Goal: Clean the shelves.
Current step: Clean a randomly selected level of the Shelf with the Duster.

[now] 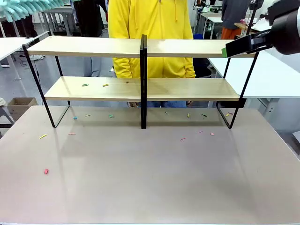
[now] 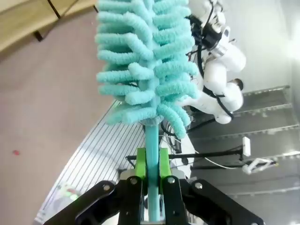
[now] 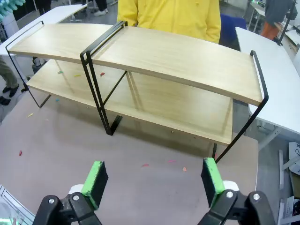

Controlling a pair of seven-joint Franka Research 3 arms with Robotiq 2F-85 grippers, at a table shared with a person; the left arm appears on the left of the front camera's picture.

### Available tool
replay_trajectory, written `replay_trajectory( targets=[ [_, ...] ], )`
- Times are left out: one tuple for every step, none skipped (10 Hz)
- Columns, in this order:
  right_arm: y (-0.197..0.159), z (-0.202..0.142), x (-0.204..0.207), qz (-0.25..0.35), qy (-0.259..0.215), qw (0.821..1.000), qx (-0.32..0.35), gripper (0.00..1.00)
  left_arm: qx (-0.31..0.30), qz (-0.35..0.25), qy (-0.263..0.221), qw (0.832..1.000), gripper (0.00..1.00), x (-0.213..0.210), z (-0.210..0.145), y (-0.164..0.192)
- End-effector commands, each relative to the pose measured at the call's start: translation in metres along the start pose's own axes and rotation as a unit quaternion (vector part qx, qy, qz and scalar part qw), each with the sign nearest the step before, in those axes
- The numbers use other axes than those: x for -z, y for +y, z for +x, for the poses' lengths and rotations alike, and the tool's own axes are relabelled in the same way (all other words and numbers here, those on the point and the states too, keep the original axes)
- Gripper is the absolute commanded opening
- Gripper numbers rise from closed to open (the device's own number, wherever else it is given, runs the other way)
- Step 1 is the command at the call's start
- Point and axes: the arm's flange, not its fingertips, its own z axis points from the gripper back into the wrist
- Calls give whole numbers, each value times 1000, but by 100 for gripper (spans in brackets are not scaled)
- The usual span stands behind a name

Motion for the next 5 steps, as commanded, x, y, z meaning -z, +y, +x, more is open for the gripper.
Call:
replay_trajectory(
  targets=[
    [-1,1,0,1,0,1000,-2,100,23,2,10,1000,12,-4,2,-10],
    [-1,1,0,1,0,1000,-2,100,23,2,10,1000,12,-4,2,-10],
    [-1,1,0,1,0,1000,-2,100,23,2,10,1000,12,-4,2,-10],
    [-1,1,0,1,0,1000,-2,100,23,2,10,1000,12,-4,2,-10],
    [-1,1,0,1,0,1000,-2,100,11,3,5,1000,12,0,4,-7]
  ],
)
